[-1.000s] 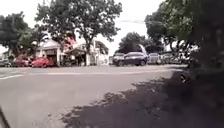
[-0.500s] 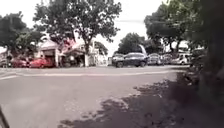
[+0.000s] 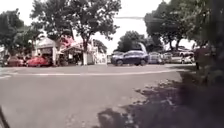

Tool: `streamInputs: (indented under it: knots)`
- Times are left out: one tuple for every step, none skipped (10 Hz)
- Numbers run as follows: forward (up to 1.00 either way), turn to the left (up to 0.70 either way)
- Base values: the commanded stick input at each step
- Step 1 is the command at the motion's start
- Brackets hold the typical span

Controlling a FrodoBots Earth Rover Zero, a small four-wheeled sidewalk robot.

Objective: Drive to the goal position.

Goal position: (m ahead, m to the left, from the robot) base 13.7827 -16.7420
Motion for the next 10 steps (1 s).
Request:
streamInputs:
  knots:
    - [0.7,-0.29]
    - [0.7,0.01]
    - [0.7,0.01]
    - [0.7,0.01]
    - [0.7,0.01]
    - [0.7,0.01]
    - [0.7,0.01]
    - [0.7,0.0]
    - [0.7,-0.04]
    - [0.7,-0.25]
